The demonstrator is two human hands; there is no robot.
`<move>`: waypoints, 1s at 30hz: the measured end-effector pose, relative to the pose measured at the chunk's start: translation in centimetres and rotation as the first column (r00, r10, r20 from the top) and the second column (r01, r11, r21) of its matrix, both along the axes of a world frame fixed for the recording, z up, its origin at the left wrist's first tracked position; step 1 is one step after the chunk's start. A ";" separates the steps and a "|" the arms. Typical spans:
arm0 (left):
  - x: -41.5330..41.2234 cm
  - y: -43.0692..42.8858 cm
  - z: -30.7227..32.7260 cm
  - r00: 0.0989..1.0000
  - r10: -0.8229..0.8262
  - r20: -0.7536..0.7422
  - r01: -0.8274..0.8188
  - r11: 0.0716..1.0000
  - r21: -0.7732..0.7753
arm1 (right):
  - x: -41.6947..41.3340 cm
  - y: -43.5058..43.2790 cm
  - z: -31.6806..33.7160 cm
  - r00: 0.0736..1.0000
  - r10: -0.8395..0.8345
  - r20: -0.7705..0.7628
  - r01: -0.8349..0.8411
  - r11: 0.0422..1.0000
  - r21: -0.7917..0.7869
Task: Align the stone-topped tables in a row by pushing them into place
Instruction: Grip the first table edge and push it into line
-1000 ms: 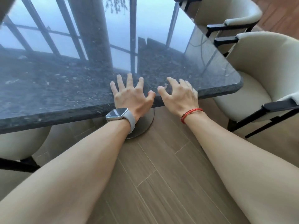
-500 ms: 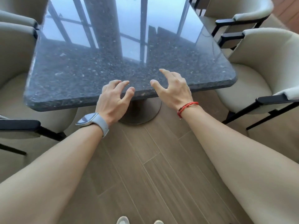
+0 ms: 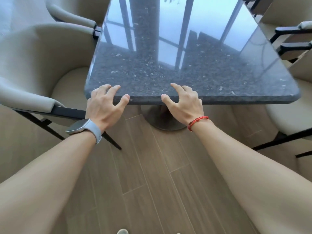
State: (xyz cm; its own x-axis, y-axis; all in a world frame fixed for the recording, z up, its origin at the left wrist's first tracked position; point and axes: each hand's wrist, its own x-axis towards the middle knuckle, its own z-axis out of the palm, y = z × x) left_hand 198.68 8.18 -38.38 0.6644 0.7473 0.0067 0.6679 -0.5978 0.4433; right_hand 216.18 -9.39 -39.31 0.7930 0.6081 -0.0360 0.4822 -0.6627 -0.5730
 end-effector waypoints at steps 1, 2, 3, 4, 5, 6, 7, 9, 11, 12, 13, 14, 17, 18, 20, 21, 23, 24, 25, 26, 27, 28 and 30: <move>0.0 0.6 -0.4 1.000 -0.003 -0.007 0.003 1.000 0.005 | -0.3 0.4 -0.2 1.000 -0.006 0.010 0.006 1.000 -0.008; 0.0 1.4 -0.8 1.000 -0.012 -0.012 0.012 1.000 0.004 | -0.6 1.0 -0.6 1.000 -0.016 0.024 0.016 1.000 -0.016; 0.2 2.2 -1.1 1.000 -0.020 -0.017 0.020 1.000 0.005 | -0.9 1.6 -0.9 0.999 -0.025 0.035 0.026 0.999 -0.024; 0.4 2.8 -1.5 0.999 -0.026 -0.020 0.027 1.000 0.009 | -1.1 2.2 -1.2 0.999 -0.030 0.045 0.032 0.999 -0.030; 0.6 3.3 -1.9 0.999 -0.032 -0.024 0.033 0.999 0.015 | -1.2 2.8 -1.6 0.998 -0.032 0.060 0.035 0.999 -0.035; 0.7 3.8 -2.4 0.999 -0.040 -0.028 0.040 0.999 0.021 | -1.2 3.4 -1.9 0.996 -0.033 0.081 0.037 0.999 -0.039; 0.9 4.2 -2.9 0.998 -0.048 -0.033 0.049 0.999 0.023 | -1.1 4.0 -2.3 0.994 -0.035 0.102 0.040 0.998 -0.044; 1.4 5.1 -4.0 0.997 -0.057 -0.046 0.059 0.998 0.031 | -0.7 5.2 -3.2 0.988 -0.040 0.148 0.048 0.997 -0.052; 2.0 6.1 -5.0 0.997 -0.051 -0.064 0.054 0.998 0.039 | 0.0 6.5 -4.0 0.977 -0.052 0.209 0.064 0.997 -0.051; 2.4 6.7 -5.4 0.997 -0.045 -0.065 0.048 0.998 0.047 | 0.4 7.1 -4.4 0.969 -0.054 0.239 0.067 0.997 -0.048; 2.8 7.3 -5.9 0.997 -0.041 -0.063 0.044 0.997 0.061 | 0.8 7.8 -4.9 0.962 -0.054 0.268 0.069 0.997 -0.047; 3.4 7.9 -6.3 0.997 -0.039 -0.059 0.044 0.996 0.080 | 1.4 8.4 -5.3 0.954 -0.048 0.295 0.066 0.996 -0.052; 4.9 9.7 -7.6 0.997 -0.042 -0.071 0.051 0.990 0.130 | 2.7 10.1 -6.7 0.946 -0.033 0.324 0.060 0.996 -0.072; 5.3 10.1 -8.1 0.995 -0.042 -0.090 0.055 0.988 0.147 | 3.0 10.6 -7.2 0.943 -0.035 0.332 0.064 0.995 -0.077; 5.7 10.4 -9.2 0.990 -0.042 -0.133 0.071 0.973 0.221 | 3.4 11.4 -8.4 0.928 -0.036 0.371 0.084 0.990 -0.113; 5.8 10.4 -9.9 0.990 -0.034 -0.135 0.070 0.959 0.276 | 3.5 11.7 -9.0 0.916 -0.037 0.399 0.097 0.987 -0.131; 5.9 10.5 -10.8 0.995 -0.013 -0.103 0.049 0.933 0.356 | 3.6 12.2 -9.8 0.896 -0.054 0.440 0.125 0.983 -0.132; 5.9 10.5 -11.0 0.996 -0.009 -0.088 0.041 0.929 0.368 | 3.6 12.3 -10.0 0.892 -0.059 0.447 0.129 0.983 -0.128; 5.9 10.5 -11.1 0.997 -0.010 -0.082 0.040 0.929 0.368 | 3.6 12.3 -10.1 0.891 -0.058 0.451 0.129 0.983 -0.128; 5.9 10.4 -11.0 0.997 -0.014 -0.082 0.043 0.931 0.363 | 3.6 12.3 -10.0 0.890 -0.060 0.452 0.133 0.982 -0.132; 5.9 10.4 -11.0 0.996 -0.018 -0.082 0.046 0.933 0.357 | 3.5 12.2 -9.9 0.892 -0.060 0.449 0.135 0.981 -0.136; 5.9 10.3 -10.9 0.997 -0.023 -0.077 0.048 0.936 0.350 | 3.5 12.1 -9.8 0.893 -0.061 0.446 0.136 0.981 -0.139; 6.1 10.3 -10.8 0.997 -0.033 -0.065 0.053 0.938 0.343 | 3.6 12.1 -9.8 0.889 -0.070 0.452 0.144 0.981 -0.132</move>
